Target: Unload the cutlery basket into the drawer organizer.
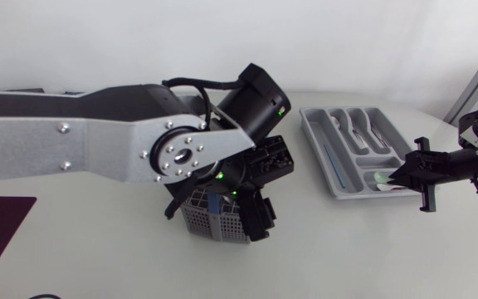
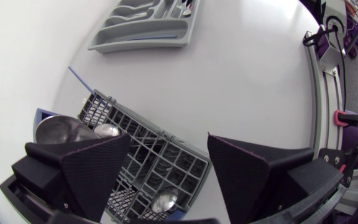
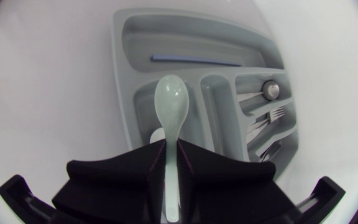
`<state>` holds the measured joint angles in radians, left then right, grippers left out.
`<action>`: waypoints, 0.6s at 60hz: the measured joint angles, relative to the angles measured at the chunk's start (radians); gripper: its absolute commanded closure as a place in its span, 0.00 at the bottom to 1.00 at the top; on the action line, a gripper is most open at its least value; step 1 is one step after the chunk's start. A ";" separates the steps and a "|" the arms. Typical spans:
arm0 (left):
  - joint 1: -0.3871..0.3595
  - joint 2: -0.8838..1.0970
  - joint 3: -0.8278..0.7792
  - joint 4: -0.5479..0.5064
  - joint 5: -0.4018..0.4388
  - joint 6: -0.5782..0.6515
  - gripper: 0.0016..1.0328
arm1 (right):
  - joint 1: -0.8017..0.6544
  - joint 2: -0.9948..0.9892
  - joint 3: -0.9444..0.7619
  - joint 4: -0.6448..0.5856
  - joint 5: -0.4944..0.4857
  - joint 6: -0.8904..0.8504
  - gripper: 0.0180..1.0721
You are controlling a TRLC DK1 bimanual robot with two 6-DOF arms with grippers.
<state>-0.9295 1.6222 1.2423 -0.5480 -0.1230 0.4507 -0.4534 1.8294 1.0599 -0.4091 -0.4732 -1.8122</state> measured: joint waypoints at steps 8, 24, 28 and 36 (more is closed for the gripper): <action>0.006 -0.019 -0.023 -0.001 -0.006 0.022 0.07 | 0.010 0.023 0.000 0.067 0.042 -0.018 0.94; 0.013 -0.037 -0.033 -0.004 -0.007 0.048 0.06 | 0.047 0.024 -0.012 0.161 0.135 -0.045 0.83; 0.017 -0.044 -0.041 -0.004 -0.006 0.056 0.06 | 0.047 0.024 -0.027 0.167 0.141 -0.045 0.80; 0.026 -0.049 -0.047 -0.004 -0.006 0.075 0.06 | 0.047 0.024 -0.048 0.185 0.153 -0.049 0.66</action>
<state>-0.9039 1.5730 1.1954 -0.5522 -0.1291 0.5255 -0.4065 1.8530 1.0115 -0.2237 -0.3199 -1.8610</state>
